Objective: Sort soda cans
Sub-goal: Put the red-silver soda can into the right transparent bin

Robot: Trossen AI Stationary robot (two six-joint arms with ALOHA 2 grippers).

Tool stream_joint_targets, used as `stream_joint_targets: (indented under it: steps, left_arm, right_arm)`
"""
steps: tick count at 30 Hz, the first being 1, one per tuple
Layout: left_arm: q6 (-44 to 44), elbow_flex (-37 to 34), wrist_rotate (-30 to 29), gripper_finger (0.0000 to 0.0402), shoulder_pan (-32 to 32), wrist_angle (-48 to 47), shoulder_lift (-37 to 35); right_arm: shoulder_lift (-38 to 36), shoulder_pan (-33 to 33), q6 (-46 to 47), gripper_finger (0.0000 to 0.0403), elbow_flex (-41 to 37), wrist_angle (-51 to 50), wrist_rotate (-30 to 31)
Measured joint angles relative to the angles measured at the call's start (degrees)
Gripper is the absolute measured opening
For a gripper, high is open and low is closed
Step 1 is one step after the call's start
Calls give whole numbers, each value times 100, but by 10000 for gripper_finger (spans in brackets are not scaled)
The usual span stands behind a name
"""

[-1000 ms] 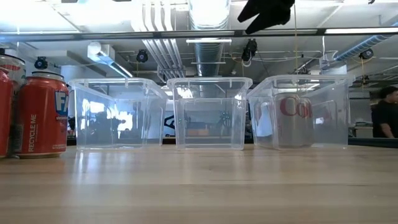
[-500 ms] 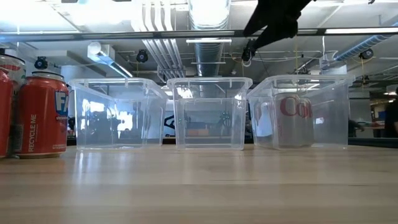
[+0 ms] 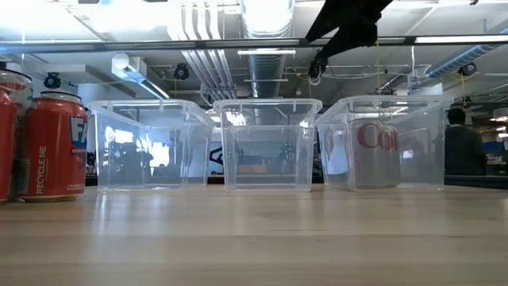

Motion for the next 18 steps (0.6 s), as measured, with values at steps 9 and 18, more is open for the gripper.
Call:
stream_joint_targets:
  steps: [9, 18]
  left_arm:
    - [-133, -43, 11, 382, -153, -29, 1]
    - [-222, -597, 249, 382, -273, 450, -2]
  right_arm:
    - [0, 0, 57, 364, 0, 0, -5]
    - [0, 20, 157, 364, 0, 0, -17]
